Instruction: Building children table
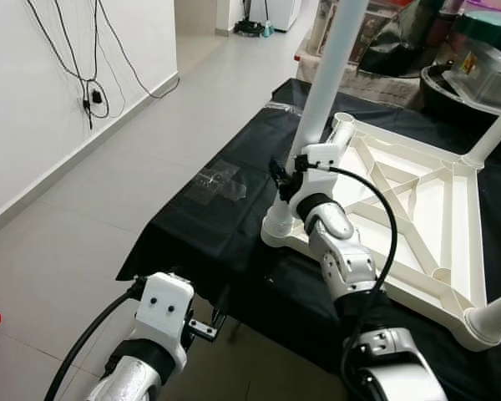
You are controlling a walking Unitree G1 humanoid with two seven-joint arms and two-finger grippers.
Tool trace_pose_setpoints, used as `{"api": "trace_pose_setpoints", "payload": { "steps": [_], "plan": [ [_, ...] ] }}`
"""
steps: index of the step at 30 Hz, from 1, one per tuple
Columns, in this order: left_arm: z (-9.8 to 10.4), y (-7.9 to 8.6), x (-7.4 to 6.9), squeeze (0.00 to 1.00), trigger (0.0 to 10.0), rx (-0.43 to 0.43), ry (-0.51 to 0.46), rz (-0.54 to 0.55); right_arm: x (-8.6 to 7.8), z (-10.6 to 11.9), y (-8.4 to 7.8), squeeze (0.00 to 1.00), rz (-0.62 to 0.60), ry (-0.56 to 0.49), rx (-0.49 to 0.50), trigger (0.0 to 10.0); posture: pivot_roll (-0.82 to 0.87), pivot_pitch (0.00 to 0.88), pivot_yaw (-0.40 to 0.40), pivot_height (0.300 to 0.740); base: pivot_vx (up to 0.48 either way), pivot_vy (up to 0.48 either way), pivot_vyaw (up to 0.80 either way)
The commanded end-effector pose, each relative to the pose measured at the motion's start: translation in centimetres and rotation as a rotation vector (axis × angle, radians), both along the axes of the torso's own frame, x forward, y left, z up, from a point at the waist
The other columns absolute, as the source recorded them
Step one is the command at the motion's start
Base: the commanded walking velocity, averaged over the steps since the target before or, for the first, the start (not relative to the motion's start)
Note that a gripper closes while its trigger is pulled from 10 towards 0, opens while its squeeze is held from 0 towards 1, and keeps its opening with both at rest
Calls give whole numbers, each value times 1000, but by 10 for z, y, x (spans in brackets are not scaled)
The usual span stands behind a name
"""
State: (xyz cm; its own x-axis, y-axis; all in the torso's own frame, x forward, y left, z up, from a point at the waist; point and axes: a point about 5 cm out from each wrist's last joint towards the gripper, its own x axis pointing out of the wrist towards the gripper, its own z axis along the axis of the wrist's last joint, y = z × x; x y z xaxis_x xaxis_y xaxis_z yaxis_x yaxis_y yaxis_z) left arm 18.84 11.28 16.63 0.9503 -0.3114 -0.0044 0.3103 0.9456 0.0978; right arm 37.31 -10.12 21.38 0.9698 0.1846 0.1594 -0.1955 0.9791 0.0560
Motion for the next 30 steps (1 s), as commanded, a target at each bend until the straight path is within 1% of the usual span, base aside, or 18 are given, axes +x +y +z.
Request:
{"api": "trace_pose_setpoints", "payload": {
  "steps": [1,2,4,7,9,10,11,13,14,17,18,21,22,26,27,29,30],
  "plan": [
    [-4,1,0,0,10000,15,16,-2,-1,-20,-8,0,-61,86,-17,10000,235,152,-112,740,0,0,0],
    [-4,1,0,0,10000,15,15,-2,-2,-20,-6,0,-104,90,-14,10000,234,152,-110,740,0,0,0],
    [-4,1,0,0,10000,15,15,-2,-2,-20,-6,0,-104,90,-14,10000,234,152,-110,740,0,0,0],
    [-5,1,1,0,10000,14,17,-4,-2,-16,-2,0,-241,90,7,10000,235,155,-111,740,0,0,0],
    [-5,1,1,0,10000,14,17,-4,-2,-16,-2,0,-241,90,7,10000,235,155,-111,740,0,0,0],
    [-5,1,1,0,10000,15,17,-5,-2,-11,0,0,-311,78,29,10000,237,156,-111,740,0,0,0],
    [-5,1,1,0,10000,15,17,-5,-3,-9,1,0,-341,72,53,10000,237,156,-111,740,0,0,0],
    [-5,1,1,0,10000,15,17,-6,-4,-6,3,0,-380,73,89,10000,240,157,-110,740,0,0,0],
    [-5,1,1,0,10000,15,17,-6,-4,-6,3,0,-380,73,89,10000,240,157,-110,740,0,0,0],
    [-4,1,1,0,10000,15,16,-7,-6,-5,5,0,-446,78,105,10000,241,158,-108,740,0,0,0],
    [-4,1,1,0,10000,15,16,-8,-7,-5,4,0,-474,82,115,10000,242,159,-107,740,0,0,0],
    [-4,1,1,0,10000,15,16,-9,-7,-5,4,0,-494,85,122,10000,242,159,-107,740,0,0,0],
    [-4,0,0,0,10000,14,17,-12,-8,-5,4,0,-516,90,137,10000,242,160,-105,740,0,0,0],
    [-4,-2,-1,0,10000,7,21,-33,-11,-8,-1,0,-676,137,181,10000,244,161,-105,740,0,0,0],
    [-4,-2,-1,0,10000,7,21,-33,-11,-8,-1,0,-676,137,181,10000,244,161,-105,740,0,0,0],
    [-5,-4,-2,0,10000,2,28,-51,-13,-8,-3,0,-733,157,192,10000,246,162,-103,740,0,0,0],
    [-5,-4,-2,0,10000,2,28,-51,-13,-8,-3,0,-733,157,192,10000,246,162,-103,740,0,0,0]
  ]
}}
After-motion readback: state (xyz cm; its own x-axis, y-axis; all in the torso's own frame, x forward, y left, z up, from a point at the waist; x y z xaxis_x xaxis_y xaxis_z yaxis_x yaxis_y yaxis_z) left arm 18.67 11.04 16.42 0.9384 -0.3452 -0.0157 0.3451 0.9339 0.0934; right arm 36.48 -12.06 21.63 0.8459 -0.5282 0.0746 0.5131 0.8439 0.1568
